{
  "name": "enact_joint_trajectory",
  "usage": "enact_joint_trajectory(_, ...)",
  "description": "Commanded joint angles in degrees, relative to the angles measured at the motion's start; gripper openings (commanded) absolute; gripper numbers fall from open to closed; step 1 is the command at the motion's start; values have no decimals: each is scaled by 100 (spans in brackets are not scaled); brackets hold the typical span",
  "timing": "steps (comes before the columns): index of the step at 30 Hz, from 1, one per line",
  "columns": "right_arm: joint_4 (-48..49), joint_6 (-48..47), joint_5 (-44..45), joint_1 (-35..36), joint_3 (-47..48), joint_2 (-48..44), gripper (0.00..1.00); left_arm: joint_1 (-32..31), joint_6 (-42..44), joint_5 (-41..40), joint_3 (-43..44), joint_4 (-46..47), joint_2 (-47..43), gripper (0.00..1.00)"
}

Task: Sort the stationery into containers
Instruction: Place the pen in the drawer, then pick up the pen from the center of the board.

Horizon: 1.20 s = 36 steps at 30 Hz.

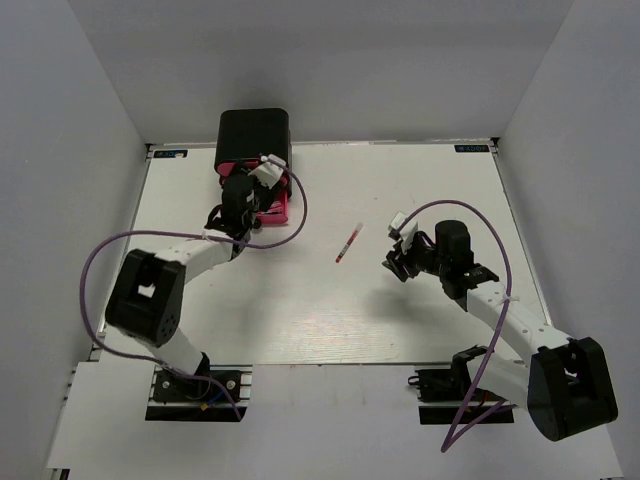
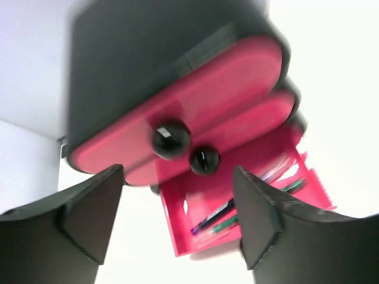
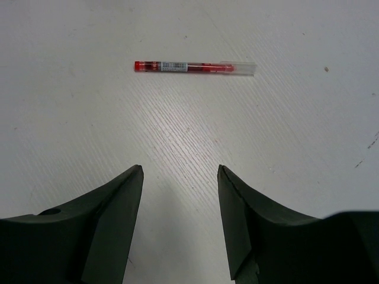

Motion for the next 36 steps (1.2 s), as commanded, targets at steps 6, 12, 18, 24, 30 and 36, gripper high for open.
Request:
enact_joint_trajectory(6, -642, -1199, -1098, -13, 50, -10, 69, -52, -2838, 1113, -32, -1207, -1904, 100)
enact_joint_trajectory(12, -845, -2874, -1890, 49, -274, -159, 75, 62, -3868, 1782, -243, -3421, -2662, 100)
enact_joint_trajectory(18, -1345, -4486, -1716, 206, 426, 683, 79, 62, -3518, 2072, -1210, -3581, -3505, 100)
enact_joint_trajectory(24, -1969, -4909, -1039, 488, 2070, 2431, 78, 62, -3244, 1598, -974, -3792, -3691, 100)
enact_joint_trajectory(30, -2488, -5392, -467, 716, 3230, 3593, 70, 62, -3244, 1159, -1131, -3757, -4419, 100)
enact_joint_trajectory(36, -2866, -5972, -10, 866, 3811, 4340, 63, 62, -3244, 1210, -1246, -3652, -4815, 100)
